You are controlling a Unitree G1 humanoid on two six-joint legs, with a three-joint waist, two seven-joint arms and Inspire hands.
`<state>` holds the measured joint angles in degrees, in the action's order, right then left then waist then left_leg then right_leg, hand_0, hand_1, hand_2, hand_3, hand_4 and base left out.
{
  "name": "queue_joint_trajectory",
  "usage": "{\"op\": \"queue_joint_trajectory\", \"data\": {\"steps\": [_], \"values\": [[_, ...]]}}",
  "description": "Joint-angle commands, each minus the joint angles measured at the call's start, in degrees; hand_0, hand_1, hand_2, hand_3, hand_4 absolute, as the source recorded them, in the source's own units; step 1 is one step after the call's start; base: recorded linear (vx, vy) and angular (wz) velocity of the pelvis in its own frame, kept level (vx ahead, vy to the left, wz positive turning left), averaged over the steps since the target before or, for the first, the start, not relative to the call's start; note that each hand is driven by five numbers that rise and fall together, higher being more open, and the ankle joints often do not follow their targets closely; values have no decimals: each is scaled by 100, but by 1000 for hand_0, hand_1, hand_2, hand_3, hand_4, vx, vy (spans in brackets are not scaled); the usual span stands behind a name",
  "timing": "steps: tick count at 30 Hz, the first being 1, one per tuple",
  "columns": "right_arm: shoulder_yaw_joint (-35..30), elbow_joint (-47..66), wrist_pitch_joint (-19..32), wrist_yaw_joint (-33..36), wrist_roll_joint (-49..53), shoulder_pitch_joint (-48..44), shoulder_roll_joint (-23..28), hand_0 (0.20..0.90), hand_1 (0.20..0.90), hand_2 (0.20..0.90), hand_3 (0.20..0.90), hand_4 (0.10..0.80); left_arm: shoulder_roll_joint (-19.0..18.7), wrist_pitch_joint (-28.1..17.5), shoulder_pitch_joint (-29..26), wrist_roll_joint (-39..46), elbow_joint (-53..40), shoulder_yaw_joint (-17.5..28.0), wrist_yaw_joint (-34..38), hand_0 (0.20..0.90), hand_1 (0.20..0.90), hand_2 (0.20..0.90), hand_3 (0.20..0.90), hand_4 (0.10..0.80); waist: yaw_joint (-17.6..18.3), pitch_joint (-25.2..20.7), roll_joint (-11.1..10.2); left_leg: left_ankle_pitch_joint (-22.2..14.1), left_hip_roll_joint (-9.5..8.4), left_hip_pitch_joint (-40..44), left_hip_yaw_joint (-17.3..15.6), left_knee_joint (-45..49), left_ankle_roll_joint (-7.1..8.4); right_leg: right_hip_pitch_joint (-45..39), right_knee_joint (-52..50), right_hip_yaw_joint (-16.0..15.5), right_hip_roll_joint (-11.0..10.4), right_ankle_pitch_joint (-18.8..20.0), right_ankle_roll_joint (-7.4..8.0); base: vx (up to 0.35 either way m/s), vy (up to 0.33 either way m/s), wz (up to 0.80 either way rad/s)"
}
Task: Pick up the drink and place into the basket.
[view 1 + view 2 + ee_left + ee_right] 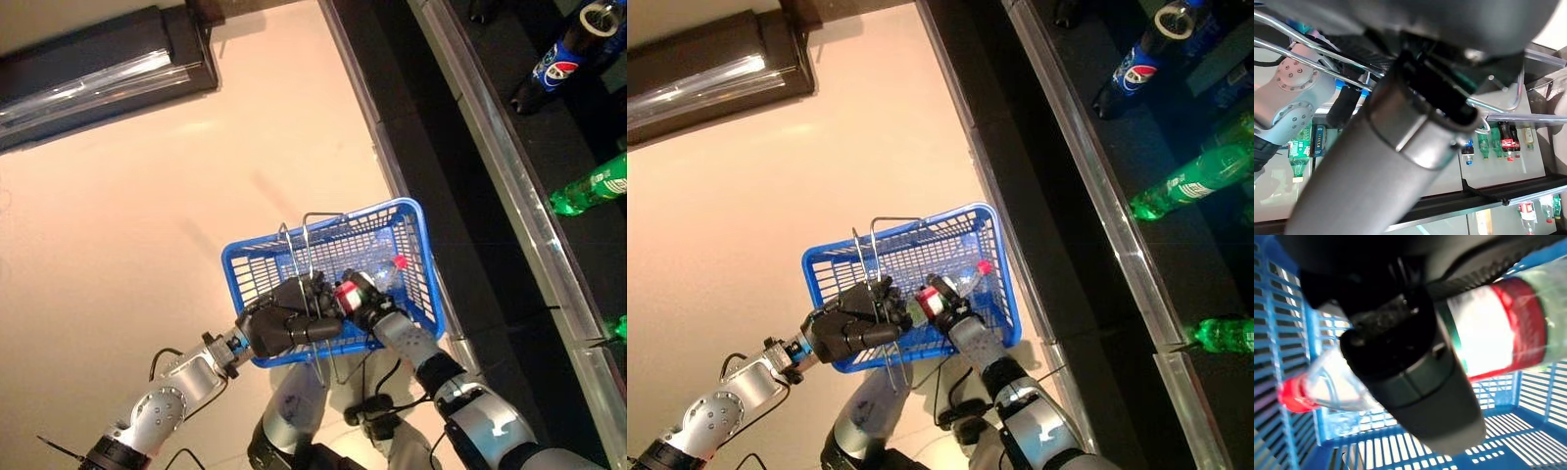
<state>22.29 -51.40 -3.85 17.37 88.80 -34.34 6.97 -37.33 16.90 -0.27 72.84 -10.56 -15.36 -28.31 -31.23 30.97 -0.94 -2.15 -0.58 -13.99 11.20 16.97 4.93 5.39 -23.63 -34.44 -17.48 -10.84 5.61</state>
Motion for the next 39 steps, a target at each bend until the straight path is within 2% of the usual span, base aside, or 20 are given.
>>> {"op": "queue_joint_trajectory", "data": {"steps": [1, 6, 13, 14, 18, 22, 25, 31, 32, 36, 37, 39], "values": [[99, 598, 100, -708, -330, -729, -178, 900, 900, 900, 900, 800, 433, -576, -790, 831, -2213, 252, -1057, 300, 300, 300, 200, 100, 151, -118, 16, 111, -187, -510, -506, 169, -305, -250, 479, -106, 400, 756, 33, 0, 0, 0], [218, 1052, 274, -819, -433, -590, -86, 900, 900, 900, 900, 800, 423, -565, -711, 827, -2238, 338, -1071, 300, 300, 300, 200, 100, 186, -117, -63, 125, -156, -549, -501, 106, -321, -159, 493, -109, 428, 802, 59, -18, -8, 3], [357, 2254, 568, -955, -915, -110, 79, 900, 900, 900, 900, 800, 478, -663, -459, 712, -2289, 533, -1127, 300, 300, 300, 200, 100, 300, -117, -195, 142, -119, -542, -542, -5, -367, -93, 580, -52, 502, 865, 101, -30, -4, 0], [410, 2977, 710, -942, -1190, 166, 140, 900, 900, 900, 900, 800, 497, -718, -354, 650, -2308, 617, -1154, 300, 300, 300, 200, 100, 368, -117, -254, 147, -93, -562, -563, -34, -384, -37, 591, -21, 523, 896, 127, -42, -15, -2], [486, 4270, 788, -1045, -1722, 743, 334, 900, 900, 900, 900, 800, 540, -872, -92, 517, -2317, 769, -1207, 300, 300, 300, 200, 100, 530, -117, -339, 163, -39, -577, -630, -111, -408, 57, 613, 48, 557, 932, 164, -51, -6, -7], [537, 5115, 751, -1237, -2132, 1105, 506, 900, 900, 900, 900, 800, 606, -1070, 66, 339, -2299, 856, -1175, 300, 300, 300, 200, 100, 650, -117, -396, 165, 2, -586, -698, -155, -422, 127, 630, 120, 587, 950, 185, -54, -2, -11], [506, 5874, 631, -1658, -2536, 1523, 764, 900, 900, 900, 900, 800, 636, -1270, 269, 130, -2247, 1004, -1197, 300, 300, 300, 200, 100, 750, -117, -445, 177, 37, -558, -771, -216, -426, 149, 690, 200, 636, 979, 208, -69, -8, -11], [404, 6885, 469, -2575, -2888, 2044, 1025, 900, 900, 900, 900, 800, 677, -1454, 438, -65, -1960, 1208, -863, 300, 300, 300, 200, 100, 890, -117, -541, 151, 94, -377, -888, -291, -411, 27, 804, 355, 729, 968, 223, -46, -30, -13], [384, 7093, 552, -2830, -2985, 2183, 1044, 900, 900, 900, 900, 800, 719, -1503, 451, -119, -1806, 1241, -622, 300, 300, 300, 200, 100, 931, -117, -577, 132, 112, -277, -937, -311, -402, -58, 851, 418, 757, 958, 224, -34, -38, -7], [245, 7323, 837, -3005, -3133, 2534, 1081, 900, 900, 900, 900, 800, 874, -1766, 571, -423, -1360, 1319, -224, 300, 300, 300, 200, 100, 1046, -206, -656, 95, 196, 7, -1053, -380, -366, -257, 963, 578, 809, 936, 219, -33, -35, -14], [161, 7332, 940, -3055, -3188, 2670, 1082, 900, 900, 900, 900, 800, 909, -1874, 627, -512, -1219, 1330, -84, 300, 300, 300, 200, 100, 1099, -265, -672, 259, 210, 9, -1118, -451, -392, -261, 1075, 551, 815, 1050, 155, -59, -1, -15], [80, 7318, 1050, -3116, -3197, 2852, 1081, 900, 900, 900, 900, 800, 985, -2039, 678, -540, -967, 1348, 152, 300, 300, 300, 200, 100, 1179, -371, -695, 262, 243, 113, -1181, -513, -380, -320, 1151, 641, 837, 1051, 160, -27, 7, -14]]}}
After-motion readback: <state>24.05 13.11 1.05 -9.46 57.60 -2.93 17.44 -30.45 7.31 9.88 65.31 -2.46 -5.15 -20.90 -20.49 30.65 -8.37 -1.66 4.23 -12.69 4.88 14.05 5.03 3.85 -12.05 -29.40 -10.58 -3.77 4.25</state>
